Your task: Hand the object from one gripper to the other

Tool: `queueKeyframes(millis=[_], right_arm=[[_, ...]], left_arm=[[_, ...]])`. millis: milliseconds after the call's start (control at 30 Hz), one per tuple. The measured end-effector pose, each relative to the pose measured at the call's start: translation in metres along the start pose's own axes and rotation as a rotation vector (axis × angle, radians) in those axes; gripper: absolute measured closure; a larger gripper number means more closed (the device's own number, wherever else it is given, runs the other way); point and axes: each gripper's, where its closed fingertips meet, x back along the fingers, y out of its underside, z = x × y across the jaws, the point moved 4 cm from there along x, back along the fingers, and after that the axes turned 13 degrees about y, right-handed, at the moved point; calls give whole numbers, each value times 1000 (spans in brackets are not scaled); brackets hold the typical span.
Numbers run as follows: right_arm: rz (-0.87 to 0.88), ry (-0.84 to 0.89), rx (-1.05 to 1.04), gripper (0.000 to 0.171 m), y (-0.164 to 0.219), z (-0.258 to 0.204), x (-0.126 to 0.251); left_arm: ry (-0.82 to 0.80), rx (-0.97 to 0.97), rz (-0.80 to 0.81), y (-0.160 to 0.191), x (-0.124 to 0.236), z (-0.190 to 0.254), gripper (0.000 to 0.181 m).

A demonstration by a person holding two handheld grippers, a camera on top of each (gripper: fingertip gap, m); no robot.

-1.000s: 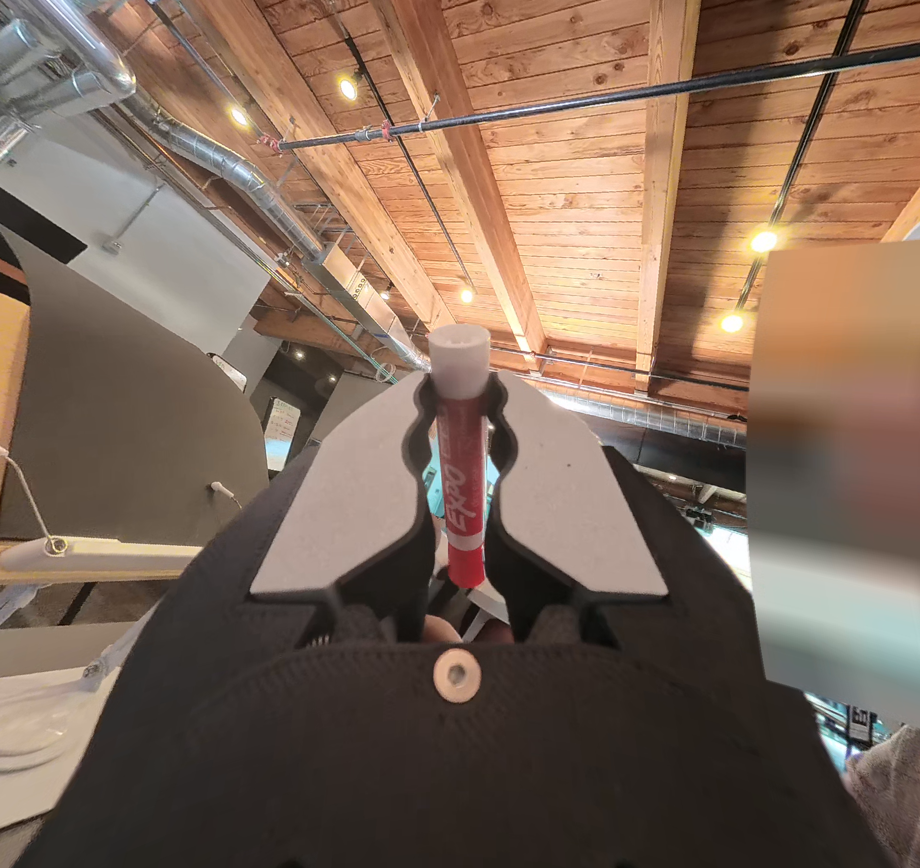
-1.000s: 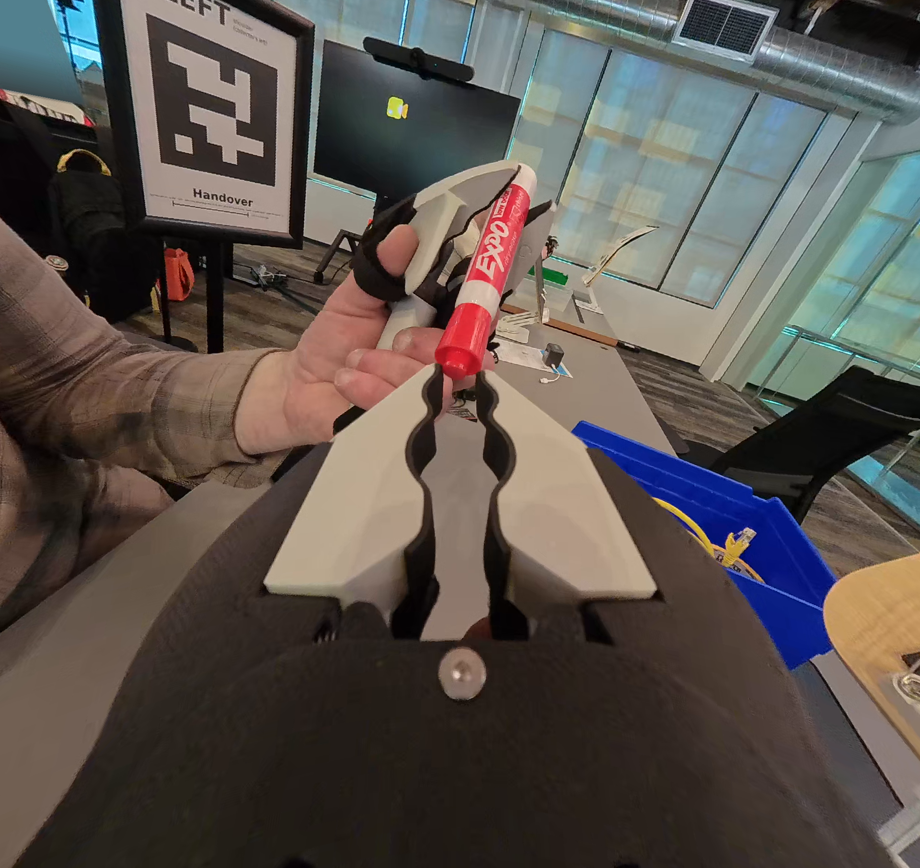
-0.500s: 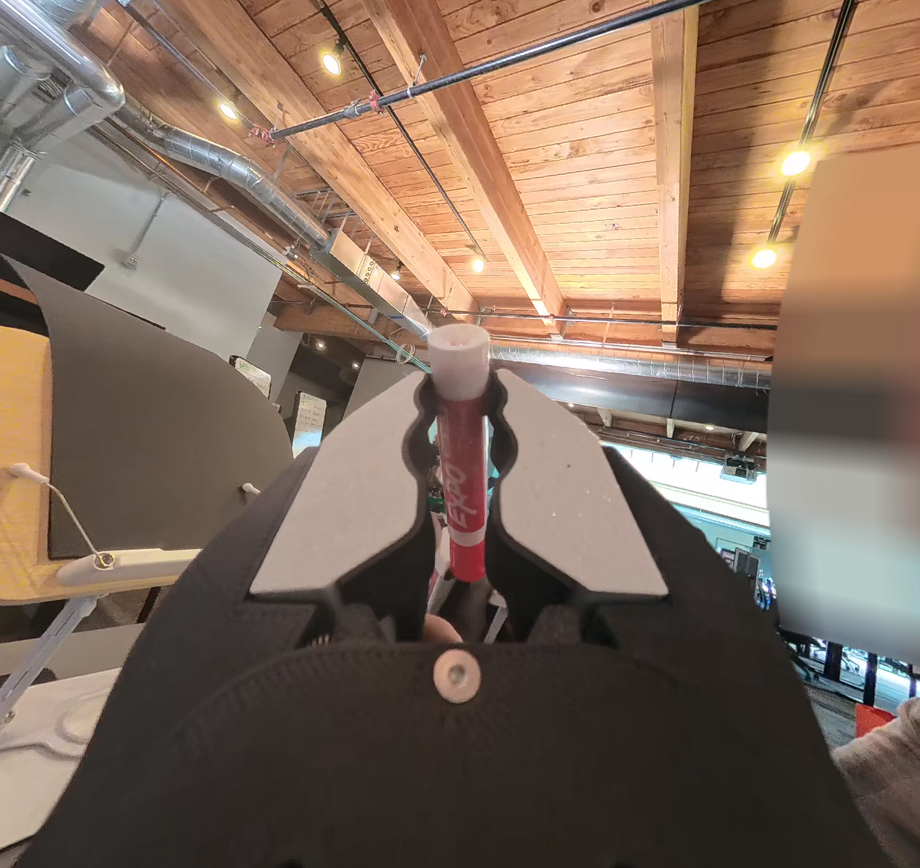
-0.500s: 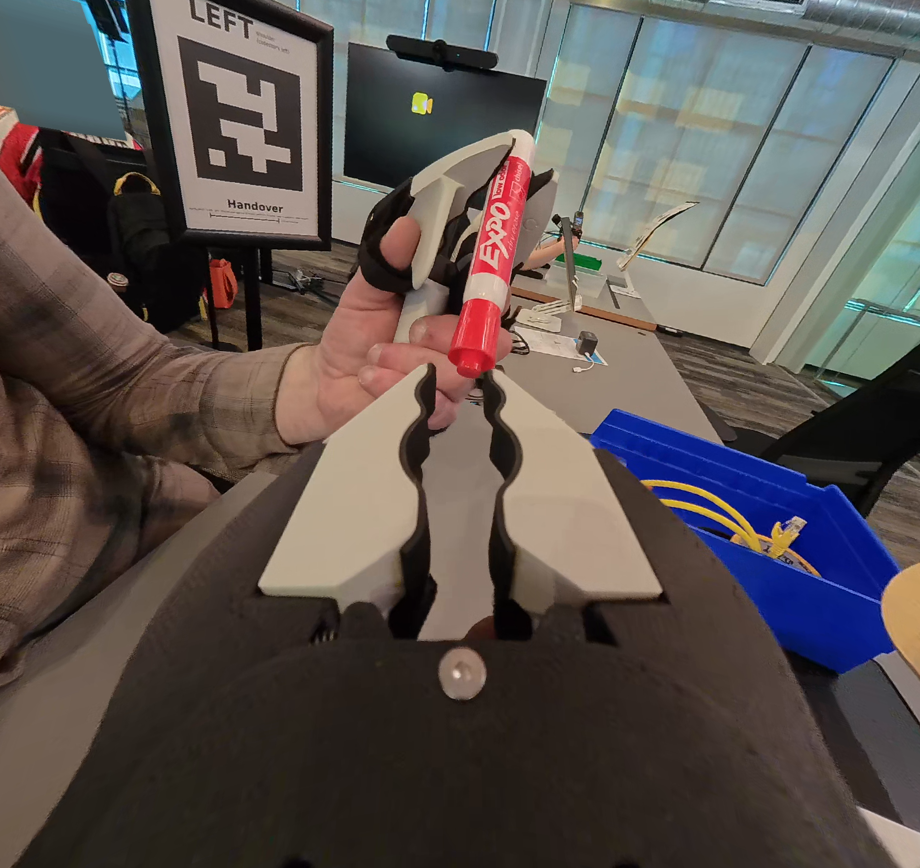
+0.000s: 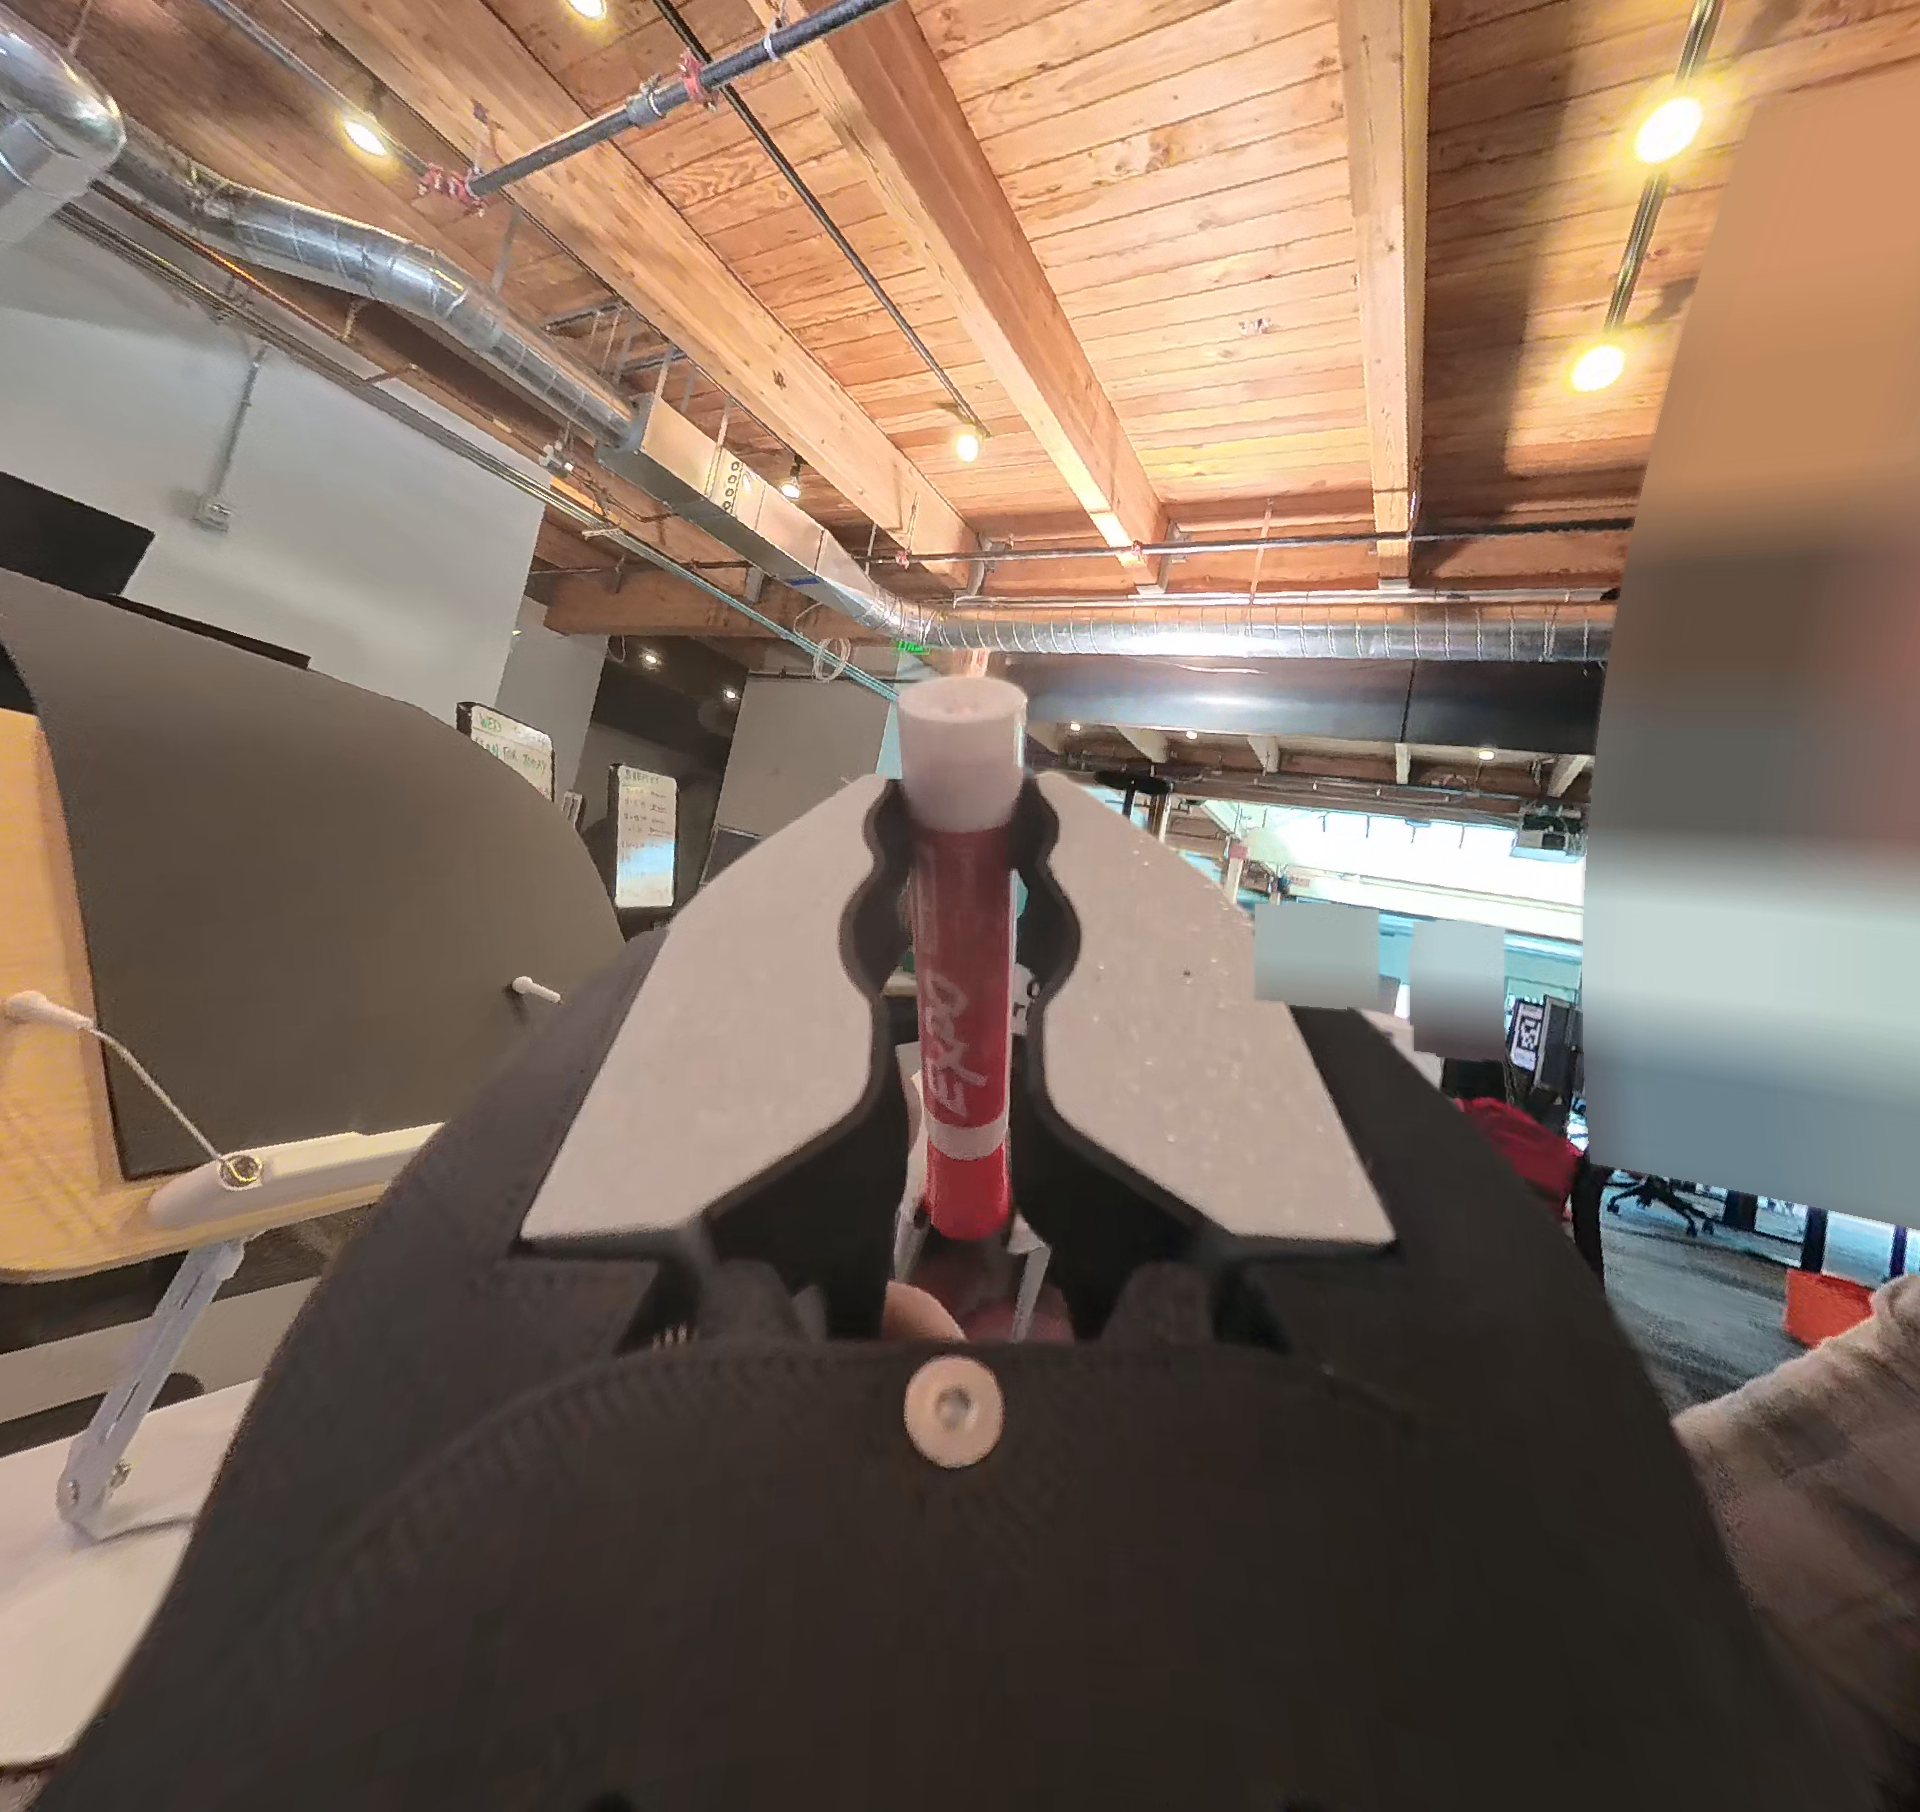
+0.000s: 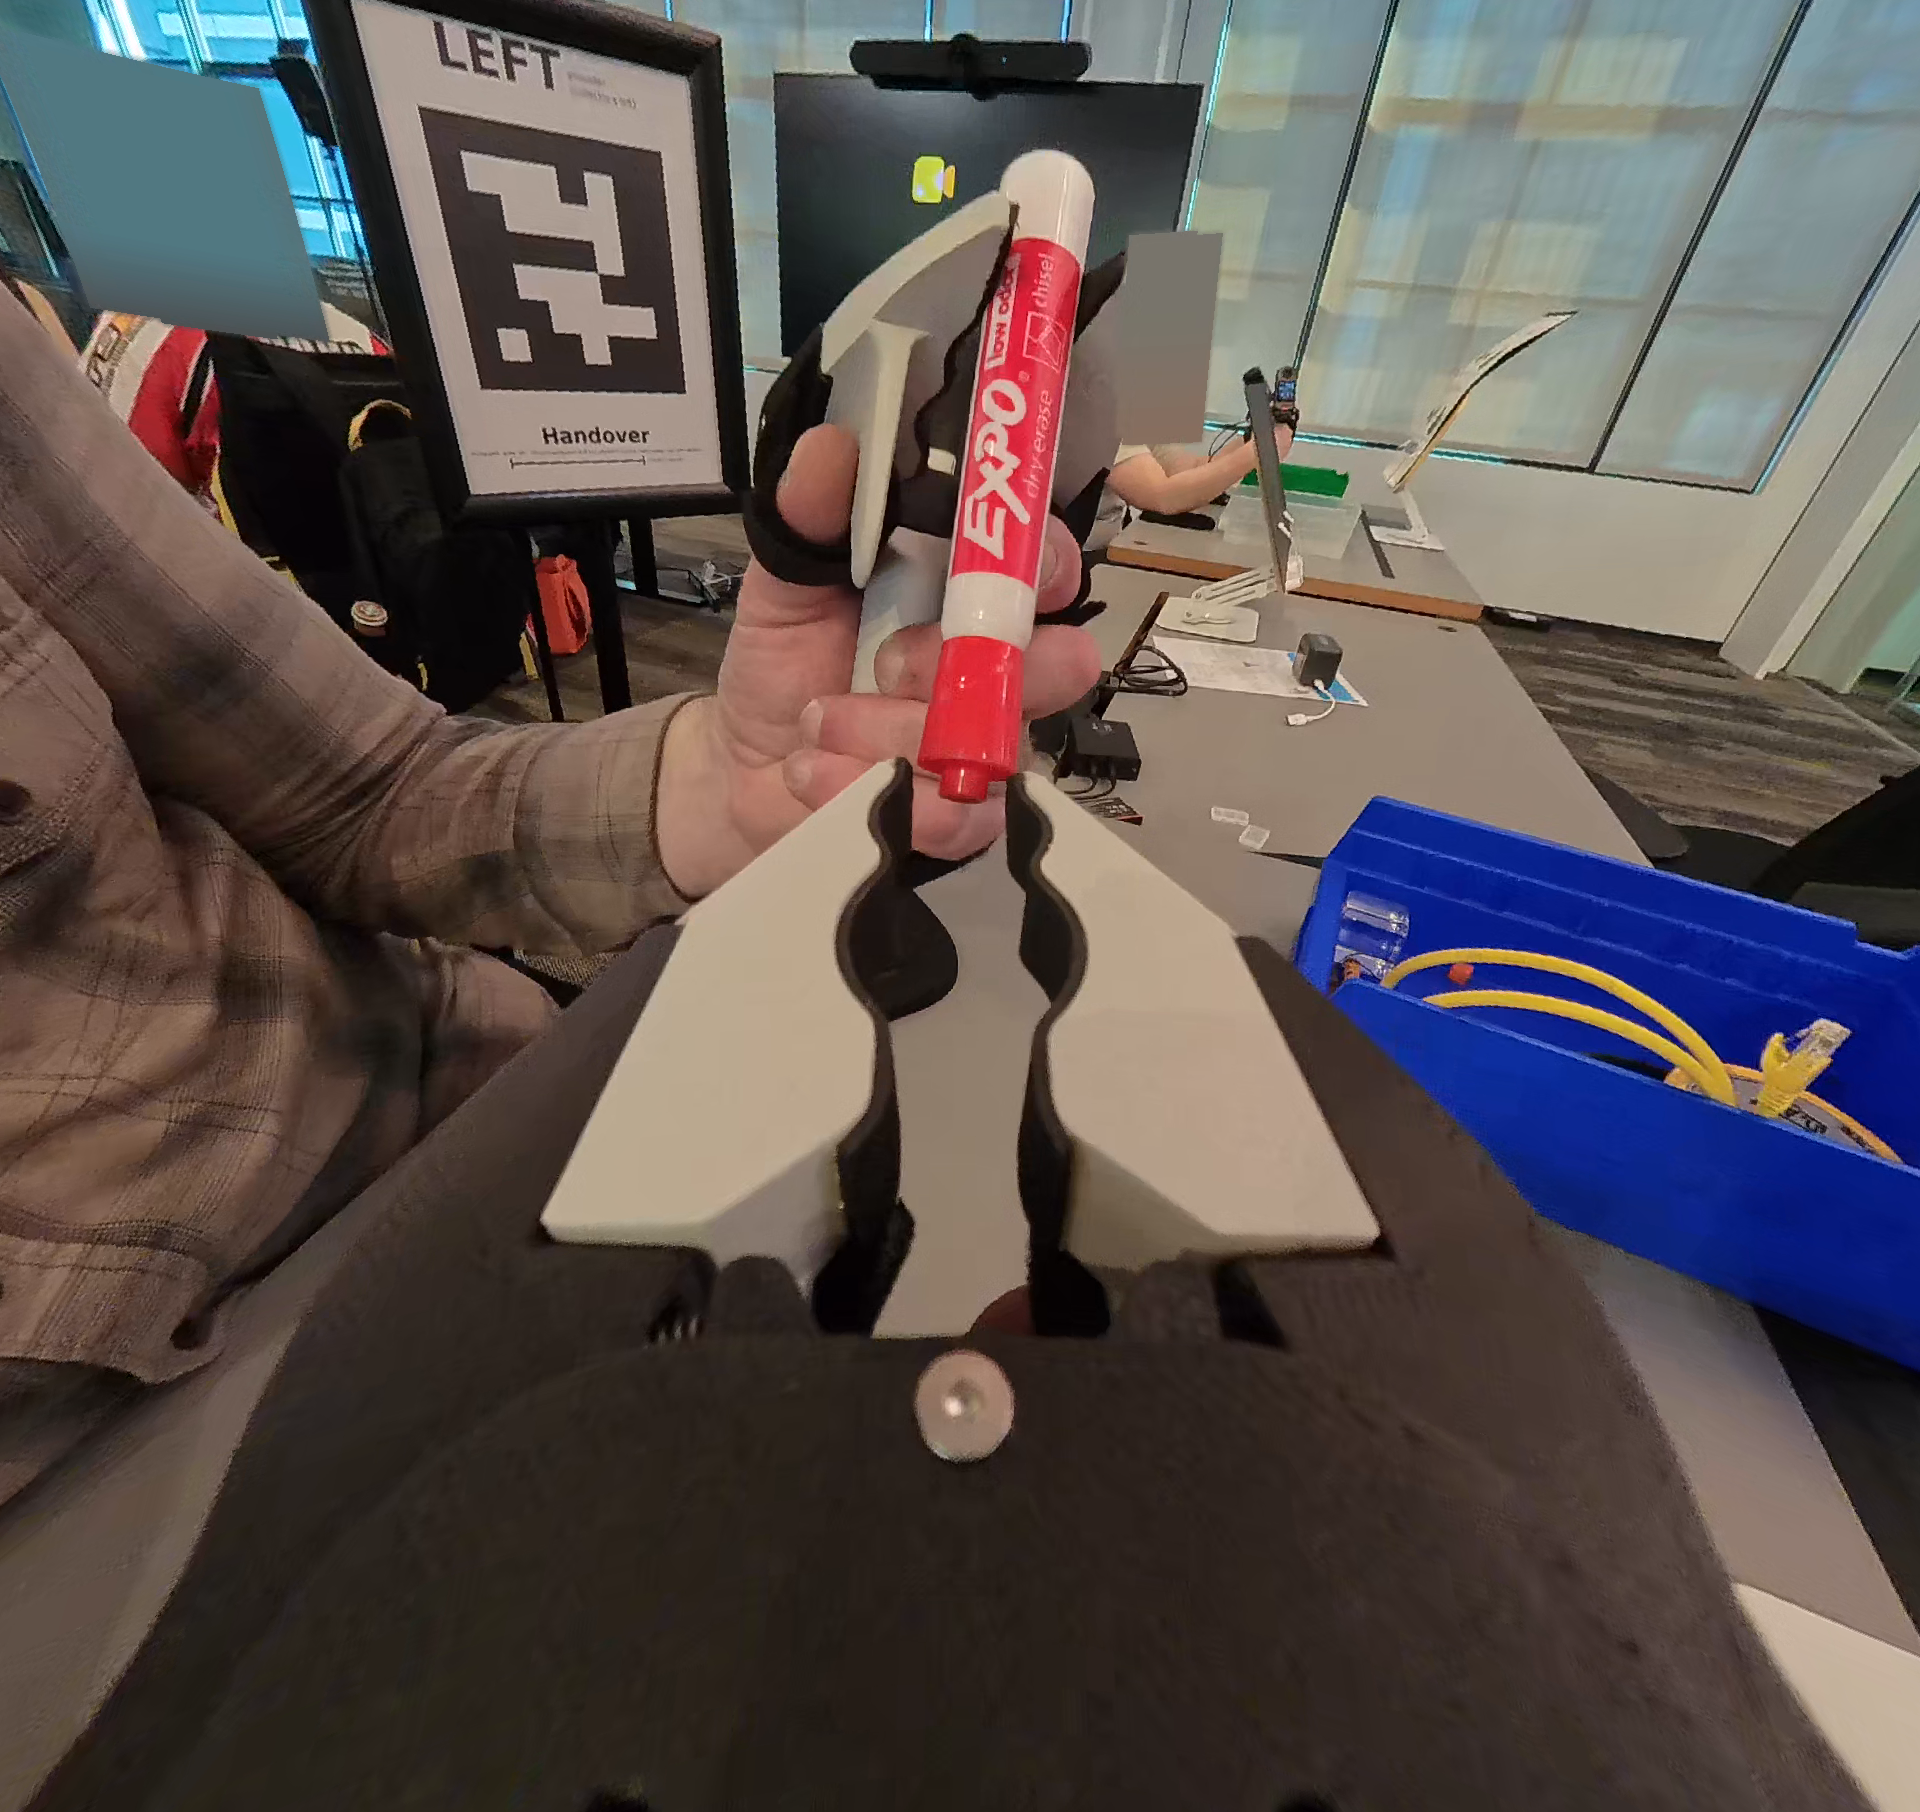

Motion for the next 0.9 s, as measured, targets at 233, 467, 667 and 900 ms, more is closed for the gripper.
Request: queueKeyframes(millis=[233,467,667,900], right_arm=[[-37,5,16,166,7,1,-2],[-21,15,58,166,7,0,-4],[-17,30,100,166,6,0,-3],[-31,97,176,166,6,5,-3]], left_arm=[[-1,-87,-87,4,-5,6,162],[-5,-88,-79,3,-3,6,161],[-17,-82,-67,1,0,4,162],[-42,-81,-49,2,4,-1,162]])
